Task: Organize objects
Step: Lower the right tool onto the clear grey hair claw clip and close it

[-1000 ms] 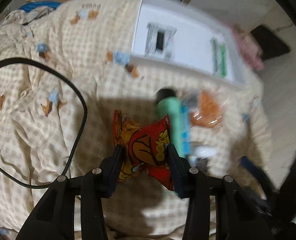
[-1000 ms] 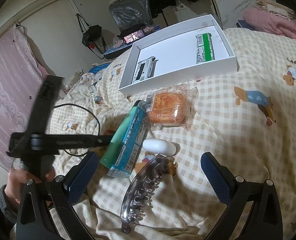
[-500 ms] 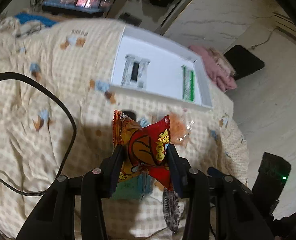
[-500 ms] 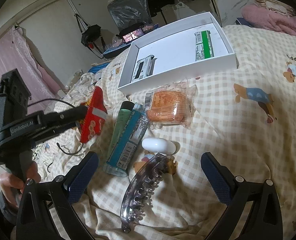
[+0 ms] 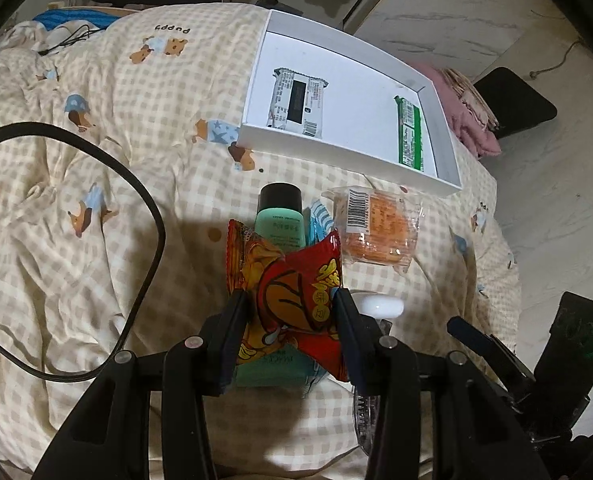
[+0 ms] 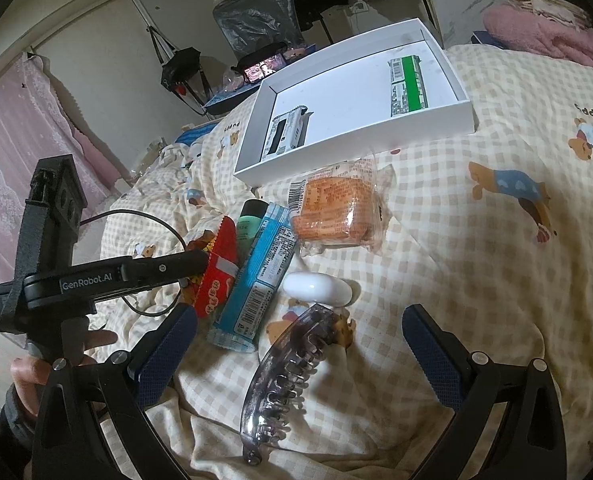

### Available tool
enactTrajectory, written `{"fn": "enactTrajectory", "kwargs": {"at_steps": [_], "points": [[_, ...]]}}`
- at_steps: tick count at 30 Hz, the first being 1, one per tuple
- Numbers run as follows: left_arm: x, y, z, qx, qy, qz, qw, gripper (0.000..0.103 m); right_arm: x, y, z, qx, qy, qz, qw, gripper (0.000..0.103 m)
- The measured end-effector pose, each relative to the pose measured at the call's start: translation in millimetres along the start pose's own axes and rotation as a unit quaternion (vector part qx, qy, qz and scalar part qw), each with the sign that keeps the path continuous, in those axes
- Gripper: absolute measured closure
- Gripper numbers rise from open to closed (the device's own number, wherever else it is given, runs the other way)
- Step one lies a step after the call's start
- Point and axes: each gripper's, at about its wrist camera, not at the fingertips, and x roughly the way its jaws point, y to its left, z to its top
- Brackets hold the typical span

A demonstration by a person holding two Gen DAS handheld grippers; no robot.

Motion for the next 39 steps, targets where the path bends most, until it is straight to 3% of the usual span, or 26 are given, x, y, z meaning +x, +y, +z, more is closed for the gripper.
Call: {"fn": "enactTrajectory", "kwargs": {"at_steps": [10, 17, 25, 35, 36, 38, 39], "points": [[-12.6, 0.0, 0.9, -0.003, -0.035, 0.005, 0.9994, 0.056, 1.5, -0.9, 0.1, 0.001, 0.000, 0.000, 1.000, 0.000], [-25.6, -14.0, 0.5, 0.030, -0.073, -0.009, 0.9969, 0.055, 3.9, -1.3, 3.2, 0.000, 0.012, -0.009, 1.000, 0.000], [-22.6, -12.8, 0.6, 0.031, -0.064, -0.025, 0.9972, 0.055, 10.2, 14.5, 15.0, -0.034, 0.073, -0.043, 0.996, 0.000], [-17.0, -5.9, 0.3, 0.015, -0.049, -0.023, 0.9984, 0.055, 20.8, 23.7, 8.1, -0.039, 0.161, -0.037, 0.985, 0.000], [-17.0, -6.5, 0.2, 0.016, -0.049, -0.023, 0.9984, 0.055, 22.7, 24.2, 5.6, -0.036, 0.168, -0.034, 0.984, 0.002], [-16.8, -7.2, -0.3, 0.018, -0.049, -0.023, 0.9984, 0.055, 27.9, 27.5, 0.2, -0.038, 0.185, -0.030, 0.982, 0.014], [-16.7, -7.3, -0.2, 0.019, -0.048, -0.022, 0.9984, 0.055, 31.1, 30.2, -2.4, -0.043, 0.193, -0.032, 0.980, 0.015]]}}
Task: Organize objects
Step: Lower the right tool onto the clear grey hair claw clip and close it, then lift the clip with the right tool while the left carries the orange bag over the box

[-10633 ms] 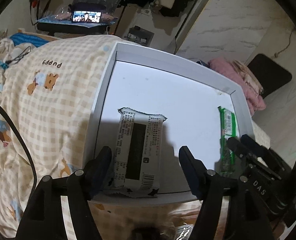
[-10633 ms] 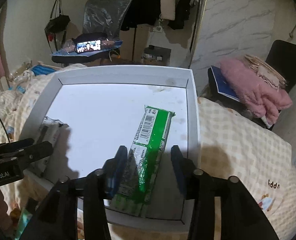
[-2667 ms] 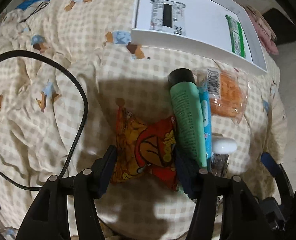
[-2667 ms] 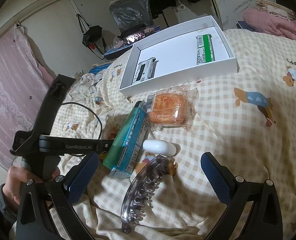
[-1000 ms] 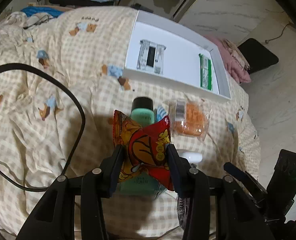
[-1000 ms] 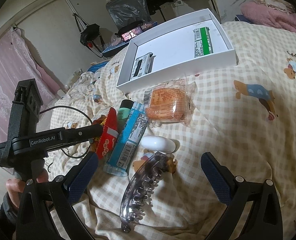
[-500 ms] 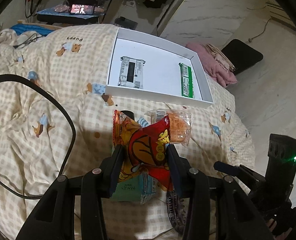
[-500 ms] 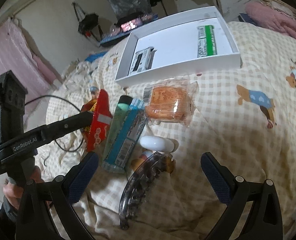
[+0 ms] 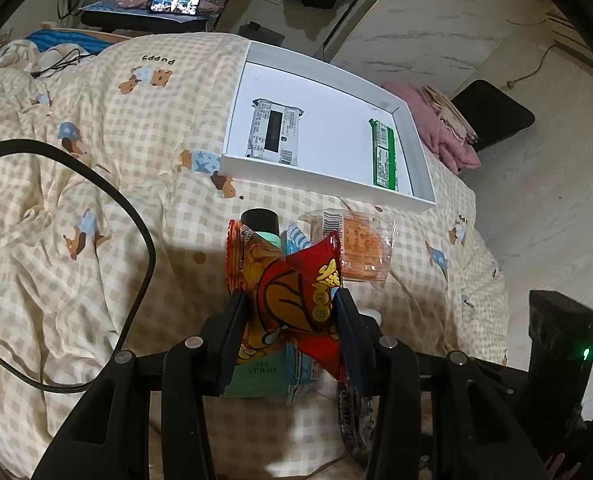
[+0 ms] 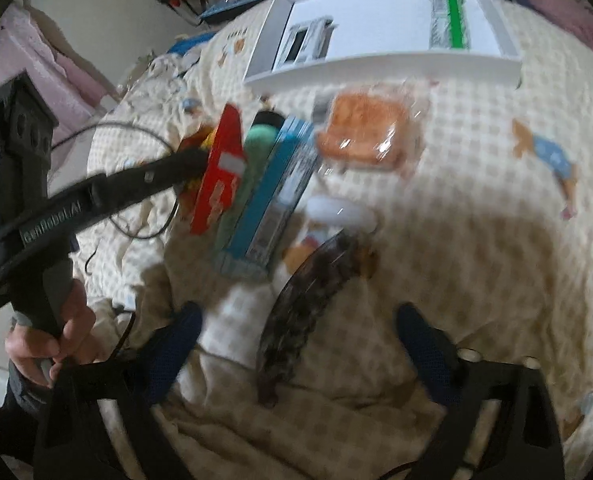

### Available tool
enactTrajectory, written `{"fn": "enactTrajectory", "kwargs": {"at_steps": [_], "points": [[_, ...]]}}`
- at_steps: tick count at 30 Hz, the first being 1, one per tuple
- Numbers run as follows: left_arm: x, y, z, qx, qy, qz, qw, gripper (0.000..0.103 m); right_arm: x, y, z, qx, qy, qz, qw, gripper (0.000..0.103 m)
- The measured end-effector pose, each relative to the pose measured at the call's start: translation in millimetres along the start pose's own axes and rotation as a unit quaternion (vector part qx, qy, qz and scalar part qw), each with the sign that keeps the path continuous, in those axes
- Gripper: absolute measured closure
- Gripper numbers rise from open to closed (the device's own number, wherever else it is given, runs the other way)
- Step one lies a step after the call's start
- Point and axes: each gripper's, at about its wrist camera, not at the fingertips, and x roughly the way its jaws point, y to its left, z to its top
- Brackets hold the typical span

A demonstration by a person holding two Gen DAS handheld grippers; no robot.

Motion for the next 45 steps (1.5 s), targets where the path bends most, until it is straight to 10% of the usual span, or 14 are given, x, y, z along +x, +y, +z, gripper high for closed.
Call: {"fn": "enactTrajectory", "kwargs": {"at_steps": [7, 15, 35, 45], "points": [[2.9, -0.1, -0.3, 0.000, 0.006, -0.001, 1.0000, 0.056, 13.7, 2.9, -1.5, -0.007, 0.024, -0.016, 1.000, 0.015], [5.4, 1.7, -1.6, -0.003, 0.012, -0.002, 0.9999, 0.056, 32.6, -15.2, -1.7, 0.048, 0.066, 0.001, 0.997, 0.069], [8.1, 6.4, -1.3, -0.014, 0.016, 0.000, 0.9998, 0.056, 9.5, -33.3, -2.8, 0.067, 0.107, 0.055, 0.991, 0.069], [19.9, 5.4, -4.6, -0.011, 0.048, 0.016, 0.9986, 0.050, -28.8, -46.8, 17.0, 0.071, 0.012, 0.073, 0.995, 0.069]]}}
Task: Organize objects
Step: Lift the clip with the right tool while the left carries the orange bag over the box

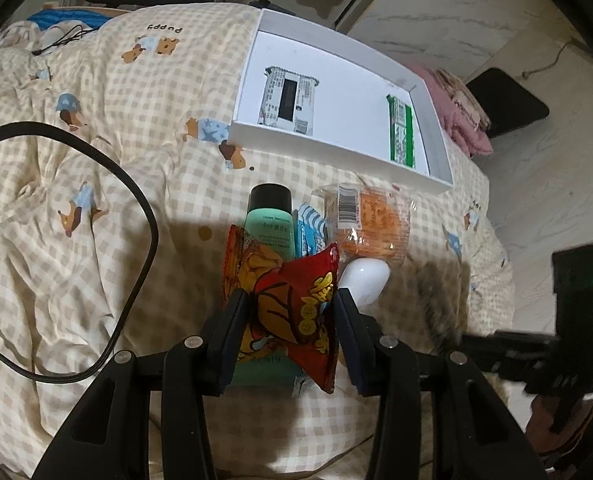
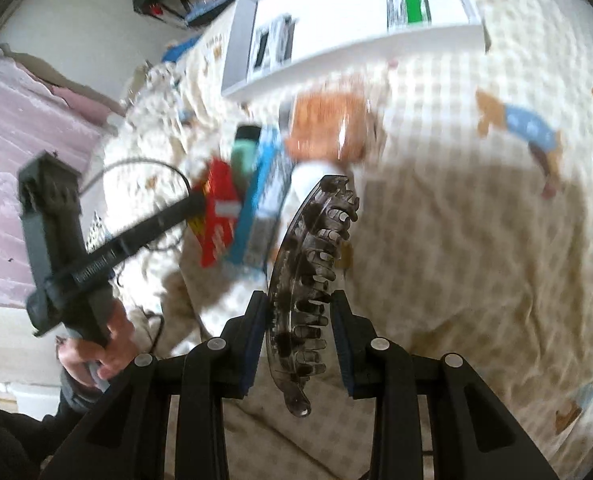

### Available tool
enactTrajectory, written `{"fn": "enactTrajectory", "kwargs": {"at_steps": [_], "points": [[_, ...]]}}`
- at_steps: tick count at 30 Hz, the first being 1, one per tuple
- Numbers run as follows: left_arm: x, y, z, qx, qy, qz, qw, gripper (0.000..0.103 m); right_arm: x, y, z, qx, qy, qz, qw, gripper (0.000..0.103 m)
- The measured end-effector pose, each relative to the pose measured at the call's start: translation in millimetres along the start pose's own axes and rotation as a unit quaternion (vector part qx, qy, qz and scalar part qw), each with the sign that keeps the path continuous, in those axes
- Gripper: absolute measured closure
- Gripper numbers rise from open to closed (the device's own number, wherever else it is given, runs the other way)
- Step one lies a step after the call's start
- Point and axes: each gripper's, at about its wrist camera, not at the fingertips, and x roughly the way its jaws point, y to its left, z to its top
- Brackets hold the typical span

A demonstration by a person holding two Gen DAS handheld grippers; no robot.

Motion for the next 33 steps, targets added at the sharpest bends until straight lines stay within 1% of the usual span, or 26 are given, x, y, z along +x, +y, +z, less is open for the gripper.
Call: {"fn": "enactTrajectory", "kwargs": {"at_steps": [1, 2, 3, 7, 11, 12, 14, 17, 18, 21, 25, 28, 33], "points": [[1.9, -1.8, -0.1, 0.005, 0.004, 0.007, 1.0000, 0.047, -0.5, 1.3, 1.9, 0.002, -0.006, 0.002, 1.000, 0.069], [5.3, -4.4, -0.6, 0.011, 0.013, 0.019, 0.9997, 0.042, -0.8, 1.1, 3.3, 0.005, -0.011, 0.006, 1.000, 0.069], [7.8, -5.2, -0.8, 0.015, 0.018, 0.025, 0.9994, 0.041, -1.6, 1.2, 5.4, 0.007, -0.014, 0.009, 1.000, 0.069], [22.8, -11.0, -3.4, 0.032, 0.049, 0.052, 0.9969, 0.041, 3.0, 4.0, 8.3, 0.006, -0.017, 0.003, 1.000, 0.069], [31.5, -12.2, -6.4, 0.038, 0.067, 0.066, 0.9948, 0.043, 7.3, 4.9, 10.5, 0.009, -0.017, 0.005, 1.000, 0.069], [30.9, -10.2, -6.7, 0.034, 0.066, 0.066, 0.9951, 0.049, 8.7, 5.1, 10.6, 0.010, -0.016, 0.005, 1.000, 0.069], [25.8, -4.4, -6.0, 0.017, 0.053, 0.053, 0.9970, 0.049, 3.4, -0.4, 6.4, 0.011, -0.016, 0.007, 1.000, 0.069], [12.5, 2.6, -3.2, -0.003, 0.021, 0.028, 0.9994, 0.052, 1.2, 1.4, 6.0, 0.007, -0.021, 0.014, 1.000, 0.069], [8.0, 3.2, -2.7, -0.006, 0.010, 0.020, 0.9997, 0.052, 0.0, 3.3, 6.5, 0.003, -0.024, 0.015, 1.000, 0.069], [-1.3, -0.9, -3.8, 0.004, -0.014, 0.013, 0.9998, 0.052, -3.8, 6.9, 6.1, -0.006, -0.030, 0.024, 0.999, 0.069], [-4.2, -12.1, -6.9, 0.026, -0.024, 0.018, 0.9992, 0.052, -7.1, 10.6, 6.4, -0.013, -0.036, 0.035, 0.999, 0.069], [-7.5, -10.2, -0.4, 0.026, -0.029, 0.008, 0.9992, 0.052, -9.8, 11.8, 5.6, -0.013, -0.039, 0.046, 0.998, 0.069], [-32.1, -6.9, 9.0, 0.005, -0.053, -0.029, 0.9981, 0.052, -18.8, 15.6, 13.6, -0.015, -0.053, 0.076, 0.996, 0.069]]}}
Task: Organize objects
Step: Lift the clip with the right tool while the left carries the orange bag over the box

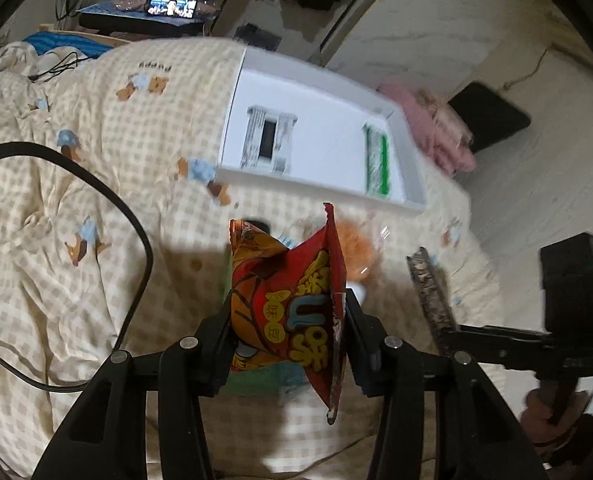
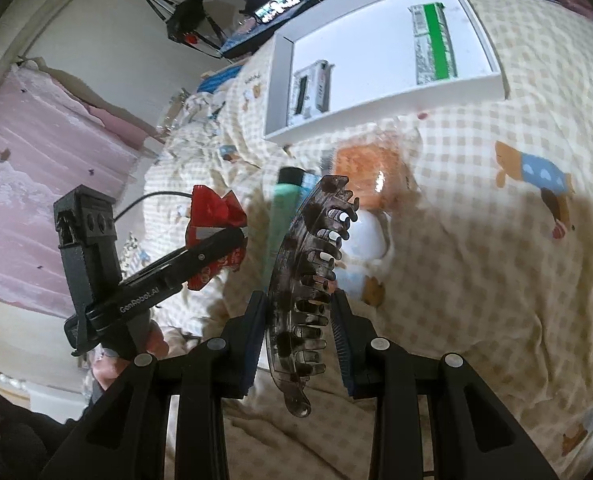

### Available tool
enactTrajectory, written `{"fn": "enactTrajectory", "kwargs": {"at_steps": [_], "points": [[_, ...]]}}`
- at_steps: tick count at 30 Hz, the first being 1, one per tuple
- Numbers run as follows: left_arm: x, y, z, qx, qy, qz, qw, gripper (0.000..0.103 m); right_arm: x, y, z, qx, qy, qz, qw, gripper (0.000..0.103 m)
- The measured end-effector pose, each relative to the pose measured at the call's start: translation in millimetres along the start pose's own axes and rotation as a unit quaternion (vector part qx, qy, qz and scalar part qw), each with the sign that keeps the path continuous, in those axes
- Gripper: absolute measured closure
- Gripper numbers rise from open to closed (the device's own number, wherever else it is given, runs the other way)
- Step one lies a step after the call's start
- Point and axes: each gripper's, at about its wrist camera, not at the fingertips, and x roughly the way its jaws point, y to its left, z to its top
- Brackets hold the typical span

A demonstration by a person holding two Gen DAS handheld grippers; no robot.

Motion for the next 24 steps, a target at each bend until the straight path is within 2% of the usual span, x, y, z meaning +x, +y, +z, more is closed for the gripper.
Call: {"fn": "enactTrajectory", "kwargs": {"at_steps": [3, 7, 14, 21, 24], "points": [[-15.3, -0.2, 13.6, -0.011, -0.015, -0.014, 0.9997, 0.052, -11.1, 9.4, 14.6, -0.017, -0.020, 0.009, 1.000, 0.069], [-39.4, -2.2, 34.5, -0.007, -0.049, -0.010, 0.9987, 0.052, -36.9, 28.0, 40.7, -0.056, -0.074, 0.013, 0.996, 0.069], [-78.1, -8.5, 78.0, 0.030, -0.118, 0.021, 0.9923, 0.052, -73.6, 47.0, 79.3, -0.091, -0.165, 0.043, 0.981, 0.069], [-81.7, -19.9, 124.9, 0.066, -0.152, 0.024, 0.9859, 0.052, -91.5, 64.6, 115.6, -0.120, -0.261, 0.053, 0.957, 0.069], [-64.7, -27.3, 147.1, 0.074, -0.144, 0.001, 0.9868, 0.052, -92.0, 64.9, 126.8, -0.119, -0.285, 0.045, 0.950, 0.069]]}}
